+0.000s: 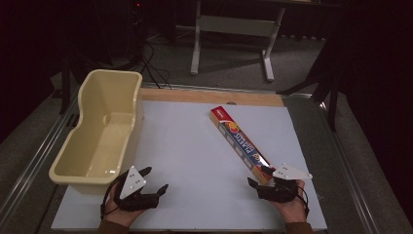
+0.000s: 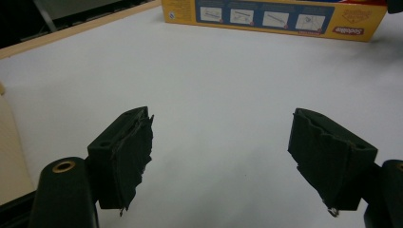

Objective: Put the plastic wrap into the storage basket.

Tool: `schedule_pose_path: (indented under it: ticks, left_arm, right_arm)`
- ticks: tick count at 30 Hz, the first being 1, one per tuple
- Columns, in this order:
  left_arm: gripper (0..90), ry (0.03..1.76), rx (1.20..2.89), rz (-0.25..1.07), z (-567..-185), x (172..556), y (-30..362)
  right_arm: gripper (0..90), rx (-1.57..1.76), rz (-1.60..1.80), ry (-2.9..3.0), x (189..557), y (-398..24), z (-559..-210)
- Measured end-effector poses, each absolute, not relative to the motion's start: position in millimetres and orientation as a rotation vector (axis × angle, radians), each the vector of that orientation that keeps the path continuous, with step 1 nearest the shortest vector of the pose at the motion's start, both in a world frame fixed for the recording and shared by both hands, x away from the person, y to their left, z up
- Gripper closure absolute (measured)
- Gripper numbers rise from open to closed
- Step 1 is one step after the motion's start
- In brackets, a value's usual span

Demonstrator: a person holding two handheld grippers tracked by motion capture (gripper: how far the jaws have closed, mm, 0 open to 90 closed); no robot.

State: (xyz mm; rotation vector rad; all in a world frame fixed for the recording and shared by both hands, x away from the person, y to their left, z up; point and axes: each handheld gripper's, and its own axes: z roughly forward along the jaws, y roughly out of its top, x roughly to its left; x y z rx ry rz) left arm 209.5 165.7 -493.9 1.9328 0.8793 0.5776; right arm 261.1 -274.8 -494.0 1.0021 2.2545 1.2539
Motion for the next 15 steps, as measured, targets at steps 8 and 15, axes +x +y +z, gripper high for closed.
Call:
schedule_pose_path:
  ticks: [8, 15]
  left_arm:
    - [22.9, 0.871, 1.936, 0.558, -495, 210, 164]
    - [23.7, 0.877, 1.922, 0.555, -493, 212, 165]
  right_arm:
    - [30.3, 1.013, 1.247, 2.253, 267, -275, -493]
    - [30.3, 1.029, 1.206, 2.277, 271, -270, -496]
